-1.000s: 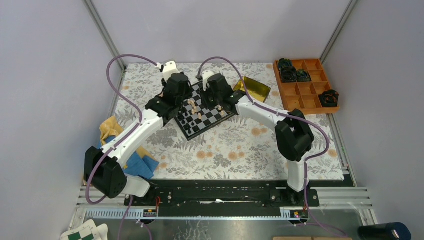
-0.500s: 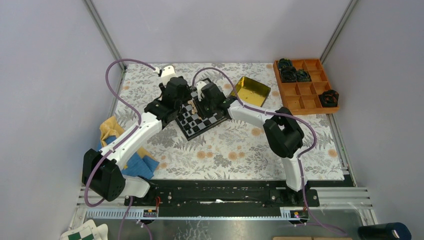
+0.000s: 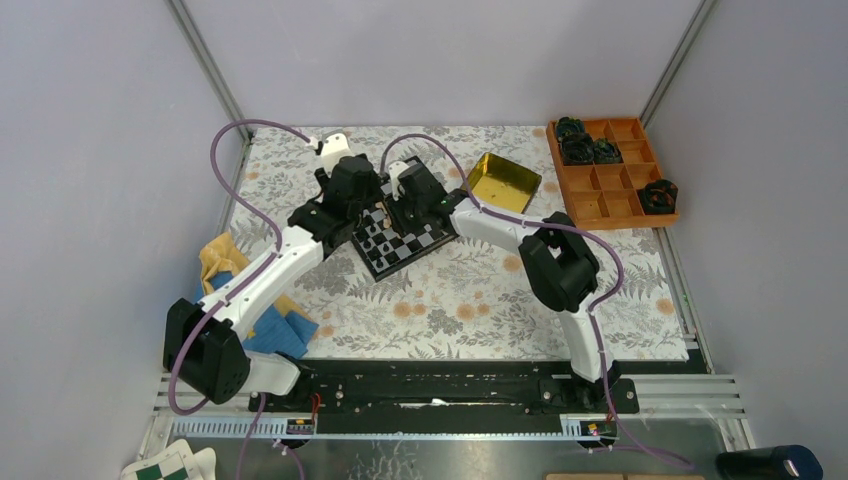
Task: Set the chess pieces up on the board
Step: Pick up the chess piece from the chessboard.
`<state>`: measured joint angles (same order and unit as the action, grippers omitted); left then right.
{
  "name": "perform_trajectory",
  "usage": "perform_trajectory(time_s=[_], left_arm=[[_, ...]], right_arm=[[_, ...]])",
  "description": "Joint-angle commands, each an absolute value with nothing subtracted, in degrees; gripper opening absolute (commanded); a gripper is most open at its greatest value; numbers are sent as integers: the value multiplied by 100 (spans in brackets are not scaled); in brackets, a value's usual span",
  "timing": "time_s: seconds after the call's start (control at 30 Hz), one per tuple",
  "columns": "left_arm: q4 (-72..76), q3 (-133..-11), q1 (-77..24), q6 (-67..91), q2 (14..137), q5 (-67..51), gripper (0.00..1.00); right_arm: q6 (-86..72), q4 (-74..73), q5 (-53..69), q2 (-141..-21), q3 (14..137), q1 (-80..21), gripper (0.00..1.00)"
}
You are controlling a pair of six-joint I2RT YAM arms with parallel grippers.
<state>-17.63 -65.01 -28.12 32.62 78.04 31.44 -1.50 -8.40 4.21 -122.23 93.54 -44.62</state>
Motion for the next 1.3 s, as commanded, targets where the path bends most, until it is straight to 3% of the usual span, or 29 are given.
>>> perform_trajectory(time_s=[0.0, 0.27, 0.43, 0.67, 0.9, 1.27], left_arm=[[-1698, -6397, -2769, 3174, 7624, 3349, 64], [-1693, -6324, -2760, 3156, 7574, 3388, 65], [-1778, -6311, -2751, 3073, 7539, 3234, 76], [-1916, -6252, -2723, 2879, 7401, 2619, 79], [-1831, -5999, -2725, 3003, 7305, 2175, 76], [-1624, -6182, -2725, 3038, 8315, 1198, 59]], right_arm=[[-167, -856, 528, -12337, 9688, -4482, 45], [-184, -831, 527, -12333, 9694, -4487, 44], [-169, -714, 421, -12094, 9642, -4478, 45], [-146, -519, 56, -11398, 9231, -4482, 46], [-74, -448, -999, -10639, 8662, -4346, 50], [-249, 262, -2026, -9678, 7682, -3423, 51]])
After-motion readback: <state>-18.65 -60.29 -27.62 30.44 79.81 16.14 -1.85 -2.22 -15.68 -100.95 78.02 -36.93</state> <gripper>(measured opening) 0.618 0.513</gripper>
